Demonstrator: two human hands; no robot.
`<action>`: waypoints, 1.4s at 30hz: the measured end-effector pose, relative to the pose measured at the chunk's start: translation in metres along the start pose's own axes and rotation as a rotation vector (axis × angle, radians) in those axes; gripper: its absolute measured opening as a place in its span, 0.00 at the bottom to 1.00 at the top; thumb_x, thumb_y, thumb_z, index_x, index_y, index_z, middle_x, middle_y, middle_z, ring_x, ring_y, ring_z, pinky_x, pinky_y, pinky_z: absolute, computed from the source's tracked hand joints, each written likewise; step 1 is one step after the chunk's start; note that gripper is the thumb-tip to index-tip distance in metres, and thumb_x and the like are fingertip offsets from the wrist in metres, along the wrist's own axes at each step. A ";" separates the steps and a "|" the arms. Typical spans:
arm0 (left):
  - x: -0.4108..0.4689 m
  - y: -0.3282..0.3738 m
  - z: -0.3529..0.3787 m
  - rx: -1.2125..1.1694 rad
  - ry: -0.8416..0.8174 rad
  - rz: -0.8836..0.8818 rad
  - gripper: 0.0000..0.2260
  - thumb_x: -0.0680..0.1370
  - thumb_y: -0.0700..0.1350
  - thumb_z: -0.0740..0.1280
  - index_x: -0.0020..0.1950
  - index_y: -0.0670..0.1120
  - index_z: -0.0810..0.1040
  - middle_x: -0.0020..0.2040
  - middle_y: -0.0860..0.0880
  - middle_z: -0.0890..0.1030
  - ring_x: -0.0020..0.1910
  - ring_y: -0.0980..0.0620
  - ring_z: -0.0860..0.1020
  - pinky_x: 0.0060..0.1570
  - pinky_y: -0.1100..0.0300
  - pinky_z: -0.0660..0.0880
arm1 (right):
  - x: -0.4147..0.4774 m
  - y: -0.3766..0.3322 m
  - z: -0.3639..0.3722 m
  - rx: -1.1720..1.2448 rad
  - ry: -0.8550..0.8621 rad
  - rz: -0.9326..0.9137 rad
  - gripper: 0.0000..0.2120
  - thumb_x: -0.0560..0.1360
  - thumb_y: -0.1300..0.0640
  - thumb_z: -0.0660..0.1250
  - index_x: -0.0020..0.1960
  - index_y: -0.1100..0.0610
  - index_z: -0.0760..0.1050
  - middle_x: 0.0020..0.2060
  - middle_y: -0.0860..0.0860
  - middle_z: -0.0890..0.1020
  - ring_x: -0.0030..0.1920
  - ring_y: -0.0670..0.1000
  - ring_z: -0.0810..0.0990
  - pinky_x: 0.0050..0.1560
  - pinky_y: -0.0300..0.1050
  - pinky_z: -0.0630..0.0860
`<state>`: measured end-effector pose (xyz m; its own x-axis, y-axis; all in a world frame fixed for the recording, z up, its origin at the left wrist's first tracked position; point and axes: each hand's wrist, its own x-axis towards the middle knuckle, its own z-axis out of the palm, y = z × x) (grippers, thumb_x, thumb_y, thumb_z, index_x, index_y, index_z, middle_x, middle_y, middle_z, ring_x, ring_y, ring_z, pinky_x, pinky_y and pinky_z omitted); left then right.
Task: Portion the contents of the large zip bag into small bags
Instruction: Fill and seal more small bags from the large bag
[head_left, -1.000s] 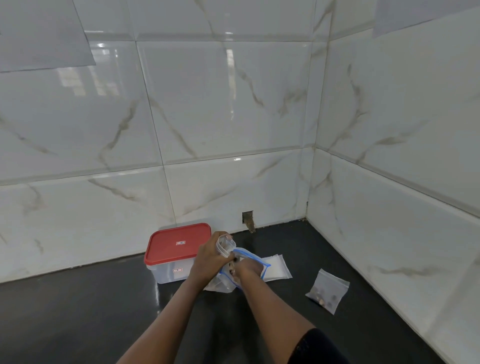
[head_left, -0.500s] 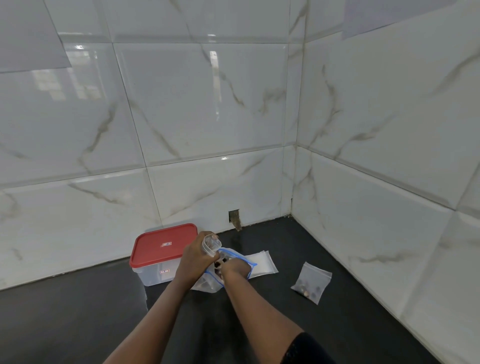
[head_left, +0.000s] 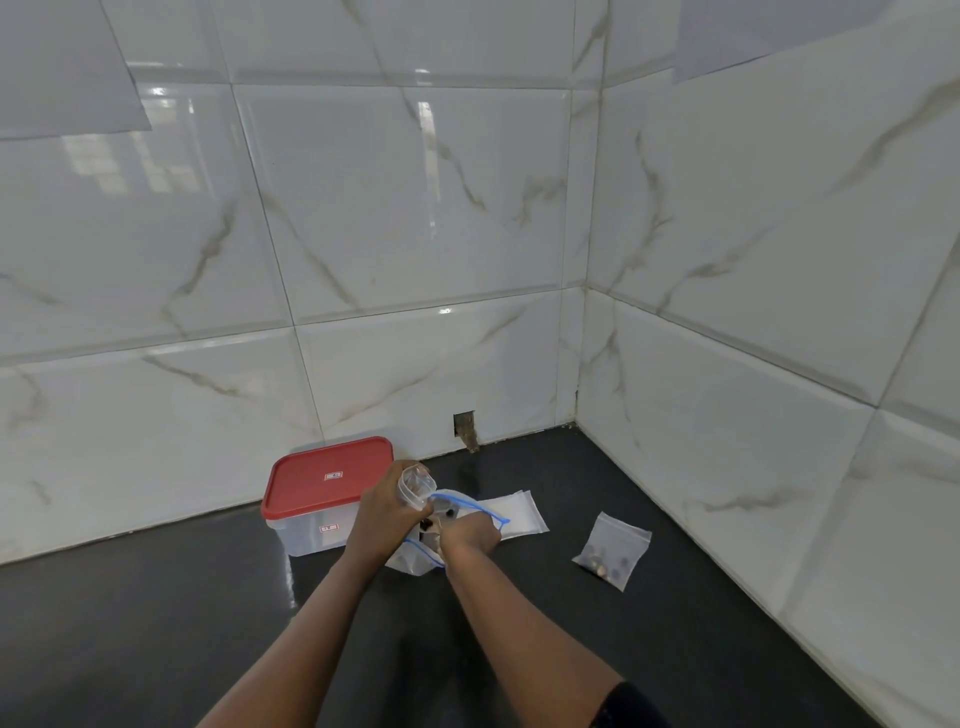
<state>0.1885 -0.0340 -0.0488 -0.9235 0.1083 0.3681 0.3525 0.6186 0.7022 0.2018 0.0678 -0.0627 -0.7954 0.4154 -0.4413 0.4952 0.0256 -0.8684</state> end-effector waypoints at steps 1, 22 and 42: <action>0.000 0.000 -0.001 0.005 0.008 -0.002 0.17 0.70 0.39 0.73 0.56 0.43 0.74 0.46 0.52 0.76 0.43 0.53 0.75 0.38 0.76 0.67 | 0.000 0.000 0.001 -0.020 0.030 0.002 0.15 0.81 0.61 0.57 0.66 0.62 0.71 0.62 0.57 0.76 0.58 0.53 0.79 0.53 0.39 0.76; 0.004 -0.003 0.011 -0.005 0.087 -0.065 0.23 0.66 0.44 0.76 0.57 0.48 0.71 0.50 0.53 0.76 0.49 0.51 0.74 0.50 0.54 0.74 | 0.005 -0.037 -0.125 0.014 -0.186 0.034 0.12 0.78 0.69 0.56 0.40 0.66 0.75 0.34 0.62 0.80 0.29 0.53 0.82 0.28 0.42 0.78; 0.006 0.003 0.015 0.003 0.047 -0.124 0.25 0.68 0.45 0.75 0.62 0.45 0.70 0.58 0.47 0.77 0.55 0.51 0.74 0.52 0.63 0.67 | -0.051 -0.072 -0.092 -0.786 -0.009 -0.971 0.15 0.77 0.66 0.62 0.60 0.57 0.79 0.52 0.55 0.83 0.50 0.51 0.81 0.56 0.38 0.74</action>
<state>0.1817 -0.0195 -0.0533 -0.9517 -0.0055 0.3069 0.2358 0.6272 0.7423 0.2394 0.1286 0.0432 -0.9495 -0.0852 0.3019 -0.2253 0.8550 -0.4672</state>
